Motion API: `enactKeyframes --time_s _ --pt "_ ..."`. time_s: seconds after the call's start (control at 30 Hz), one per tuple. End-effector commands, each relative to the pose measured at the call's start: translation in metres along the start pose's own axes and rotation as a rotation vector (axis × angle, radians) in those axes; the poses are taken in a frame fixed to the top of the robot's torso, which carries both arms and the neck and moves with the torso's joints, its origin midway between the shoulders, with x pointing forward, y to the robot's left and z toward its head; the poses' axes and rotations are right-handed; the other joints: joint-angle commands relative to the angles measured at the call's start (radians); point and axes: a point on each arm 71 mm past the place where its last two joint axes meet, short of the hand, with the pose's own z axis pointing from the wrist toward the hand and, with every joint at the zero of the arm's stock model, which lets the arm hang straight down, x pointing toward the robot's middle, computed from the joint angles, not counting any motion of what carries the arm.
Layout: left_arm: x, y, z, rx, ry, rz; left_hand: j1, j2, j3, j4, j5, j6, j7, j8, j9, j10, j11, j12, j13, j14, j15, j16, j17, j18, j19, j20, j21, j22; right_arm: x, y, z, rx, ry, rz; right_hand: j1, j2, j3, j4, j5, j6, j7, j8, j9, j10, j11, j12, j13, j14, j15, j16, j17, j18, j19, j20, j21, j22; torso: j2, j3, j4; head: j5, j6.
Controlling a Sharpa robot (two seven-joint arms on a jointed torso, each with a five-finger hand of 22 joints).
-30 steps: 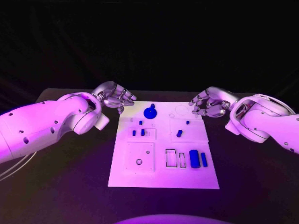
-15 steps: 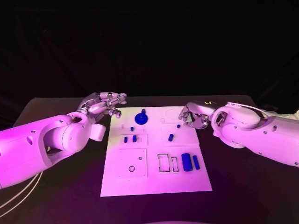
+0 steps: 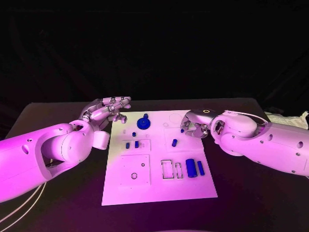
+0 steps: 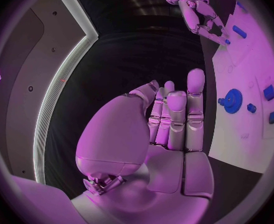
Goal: Assemble the parts on the task board
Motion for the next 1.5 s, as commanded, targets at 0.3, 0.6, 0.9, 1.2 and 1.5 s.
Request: enactKeyframes --time_s 0.3,0.6,0.9,1.2,1.5 --pt "0.005 0.0 -0.001 0.006 0.031 -0.021 0.007 0.015 -0.003 -0.004 -0.002 -0.013 -0.001 0.015 -0.001 -0.019 -0.001 0.017 0.007 -0.013 0.0 0.0 -0.001 0.014 0.0 0.001 -0.011 -0.005 0.004 0.002 0.005 -0.004 0.018 0.01 -0.015 0.008 0.014 0.003 -0.007 0.016 -0.001 -0.005 0.002 0.016 -0.002 -0.004 -0.013 0.024 -0.007 -0.016 -0.013 -0.004 -0.007 -0.005 -0.007 -0.013 0.0 -0.0002 0.0 0.002 -0.009" --pt "0.006 0.001 0.0 -0.005 0.036 -0.022 0.016 0.018 0.002 -0.01 -0.001 -0.017 -0.001 0.02 -0.001 -0.026 -0.001 0.024 0.009 -0.016 0.0 0.0 -0.002 0.014 0.0 0.001 -0.016 -0.008 0.004 0.005 0.007 -0.011 0.02 0.015 -0.019 0.018 0.025 0.001 -0.008 0.033 -0.002 -0.001 0.007 0.037 -0.003 -0.003 -0.028 0.022 -0.002 -0.02 -0.018 -0.004 -0.009 0.0 -0.01 -0.015 0.0 0.0 -0.0011 0.003 -0.013" --pt "0.005 0.001 0.0 -0.011 0.027 -0.019 0.016 0.018 0.002 -0.01 -0.001 -0.019 0.0 0.021 -0.001 -0.028 0.0 0.025 0.01 -0.016 0.0 0.001 -0.002 0.014 0.0 0.001 -0.018 -0.009 0.008 0.007 0.01 -0.009 0.052 0.013 -0.019 0.024 0.035 -0.011 -0.002 0.068 -0.007 0.012 0.017 0.072 -0.008 -0.001 -0.044 0.023 -0.003 -0.016 -0.018 -0.004 -0.005 0.0 -0.006 -0.009 0.0 -0.0002 -0.0002 0.002 -0.016" --pt "0.006 0.001 -0.001 -0.013 0.028 -0.006 0.017 0.019 0.003 -0.012 -0.001 -0.021 0.0 0.022 -0.002 -0.03 0.0 0.027 0.01 -0.017 0.0 0.0 -0.003 0.015 -0.001 0.001 -0.021 -0.011 0.013 0.005 0.011 0.03 0.081 -0.033 -0.015 0.031 0.041 -0.028 -0.003 0.089 -0.011 0.02 0.025 0.102 -0.014 -0.004 -0.053 0.027 -0.008 0.0 -0.006 -0.008 0.007 -0.003 0.005 0.012 -0.001 -0.0014 -0.0004 0.002 -0.017" --pt "0.006 0.001 -0.001 -0.015 0.025 -0.002 0.017 0.019 0.003 -0.012 -0.002 -0.024 0.002 0.023 -0.002 -0.034 0.001 0.029 0.011 -0.02 0.001 -0.002 -0.007 0.016 -0.004 0.002 -0.03 -0.016 0.02 0.008 0.012 0.038 0.12 -0.057 -0.032 0.023 0.034 -0.028 -0.011 0.086 -0.013 0.015 0.027 0.101 -0.014 -0.02 -0.066 0.027 -0.011 -0.001 -0.009 -0.008 0.006 -0.006 0.005 0.01 -0.001 -0.0002 -0.0012 0.002 -0.023"
